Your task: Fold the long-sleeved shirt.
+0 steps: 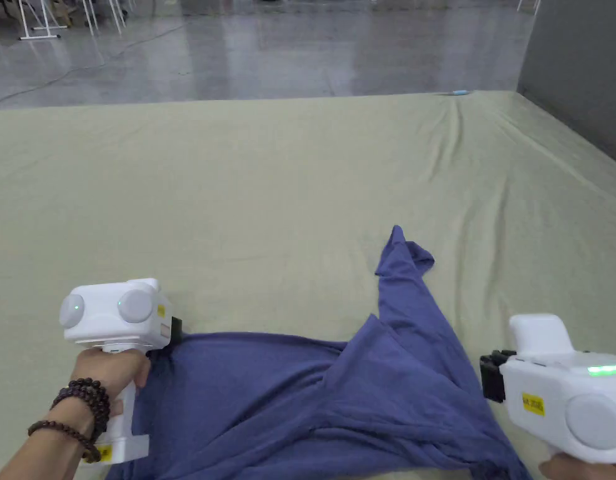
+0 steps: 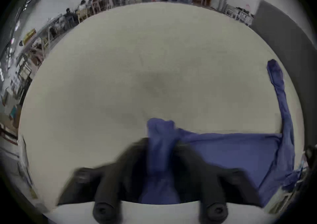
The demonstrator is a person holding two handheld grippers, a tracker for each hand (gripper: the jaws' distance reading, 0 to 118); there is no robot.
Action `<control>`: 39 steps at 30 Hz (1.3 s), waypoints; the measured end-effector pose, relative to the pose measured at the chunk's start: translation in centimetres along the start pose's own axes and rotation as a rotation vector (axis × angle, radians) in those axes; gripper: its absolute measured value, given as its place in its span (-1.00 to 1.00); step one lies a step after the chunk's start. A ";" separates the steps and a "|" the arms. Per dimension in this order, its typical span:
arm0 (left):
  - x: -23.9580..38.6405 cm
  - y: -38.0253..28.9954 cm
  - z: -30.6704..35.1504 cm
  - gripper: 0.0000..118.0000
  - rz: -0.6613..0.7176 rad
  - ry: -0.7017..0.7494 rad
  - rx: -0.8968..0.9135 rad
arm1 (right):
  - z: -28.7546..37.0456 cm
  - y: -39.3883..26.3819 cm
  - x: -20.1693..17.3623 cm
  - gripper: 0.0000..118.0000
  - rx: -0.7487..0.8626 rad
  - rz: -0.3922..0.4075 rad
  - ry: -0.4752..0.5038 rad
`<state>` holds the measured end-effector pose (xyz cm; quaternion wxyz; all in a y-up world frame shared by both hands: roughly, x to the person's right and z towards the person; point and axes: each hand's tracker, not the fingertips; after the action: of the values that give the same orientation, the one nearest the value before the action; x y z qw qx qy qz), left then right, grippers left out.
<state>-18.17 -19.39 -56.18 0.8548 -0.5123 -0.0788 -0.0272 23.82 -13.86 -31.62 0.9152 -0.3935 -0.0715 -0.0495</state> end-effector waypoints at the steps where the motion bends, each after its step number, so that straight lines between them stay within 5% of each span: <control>1: -0.1 0.1 0.5 -1.00 0.020 -0.070 -0.010 | -0.7 1.1 0.3 -1.00 0.003 -0.002 0.001; 2: 0.1 -0.2 1.4 -1.00 0.031 -0.082 -0.011 | -1.4 2.5 0.6 -0.77 0.013 -0.009 -0.001; 3: 0.1 -0.4 2.0 -1.00 0.023 -0.070 0.001 | -2.3 4.0 0.8 -0.08 0.014 -0.008 -0.002; 4: 0.2 -0.5 2.7 -1.00 0.007 -0.062 0.017 | -3.2 5.4 1.0 0.38 0.012 -0.009 0.001; 5: 0.2 -0.5 3.3 -1.00 -0.005 -0.056 0.028 | -4.4 6.8 1.3 0.49 0.004 -0.018 0.005; 12: -1.4 -0.4 5.0 -1.00 0.040 -0.100 0.049 | -14.5 10.3 1.7 0.29 -0.361 -0.002 -0.017; 19: -1.2 -0.8 5.0 -1.00 0.026 -0.103 0.035 | -16.8 8.6 -0.4 -0.09 -0.453 0.051 -0.010; 21: -1.1 -0.9 5.0 -1.00 0.023 -0.102 0.032 | -16.1 8.8 -1.0 -0.39 -0.460 0.059 -0.022; 23: -1.1 -1.1 4.9 -1.00 0.025 -0.109 0.033 | -15.7 8.5 -1.6 -1.00 -0.470 0.168 -0.019; 25: -1.1 -1.1 4.9 -1.00 0.024 -0.111 0.033 | -15.5 8.2 -1.8 -1.00 -0.457 0.200 -0.041; 30: -1.5 0.0 8.8 -1.00 0.076 -0.146 0.155 | -11.7 10.8 0.3 -1.00 -0.344 0.073 0.036; 33: -1.9 1.9 12.5 -1.00 0.086 -0.178 0.238 | -8.2 13.3 0.6 -1.00 -0.211 0.112 0.059; 36: -1.8 4.0 16.5 -1.00 0.054 -0.177 0.303 | -3.7 17.5 0.8 -1.00 -0.109 0.072 0.130; 39: -1.7 6.2 20.0 -1.00 0.034 -0.153 0.404 | 0.2 22.0 -0.2 -1.00 -0.012 0.140 0.116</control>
<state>-21.21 1.08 -52.62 0.9319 -0.3325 -0.1385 0.0424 26.82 1.39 -47.19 0.9167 -0.3993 0.0097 -0.0084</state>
